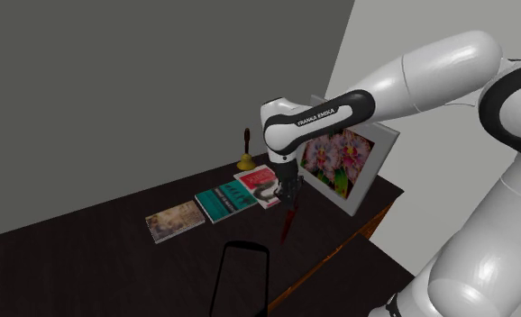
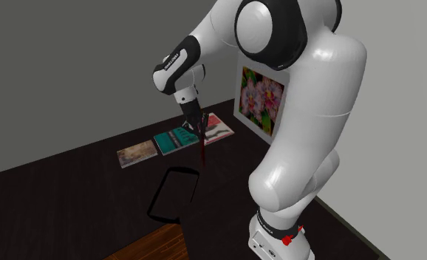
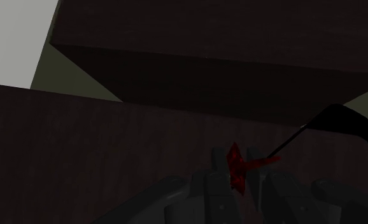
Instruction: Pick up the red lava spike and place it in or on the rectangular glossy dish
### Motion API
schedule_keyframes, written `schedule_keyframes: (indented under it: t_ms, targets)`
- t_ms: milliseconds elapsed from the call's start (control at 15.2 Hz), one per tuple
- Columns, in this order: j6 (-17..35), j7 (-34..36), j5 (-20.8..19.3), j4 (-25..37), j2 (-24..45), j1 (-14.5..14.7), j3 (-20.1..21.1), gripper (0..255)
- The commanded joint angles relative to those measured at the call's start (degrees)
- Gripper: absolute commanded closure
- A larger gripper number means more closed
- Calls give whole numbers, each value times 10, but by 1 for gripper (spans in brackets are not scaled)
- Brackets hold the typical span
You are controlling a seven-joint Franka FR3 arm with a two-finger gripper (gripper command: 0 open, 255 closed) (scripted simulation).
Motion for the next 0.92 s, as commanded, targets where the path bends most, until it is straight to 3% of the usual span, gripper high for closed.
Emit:
schedule_keyframes:
  t_ms: [0, 330, 858]
  targets:
    - [-16, -2, 1, 7, -9, 0, 0, 255]
    - [-51, 29, 18, 45, -5, 19, 19, 255]
    - [-125, 118, 48, 167, 42, 70, 63, 255]
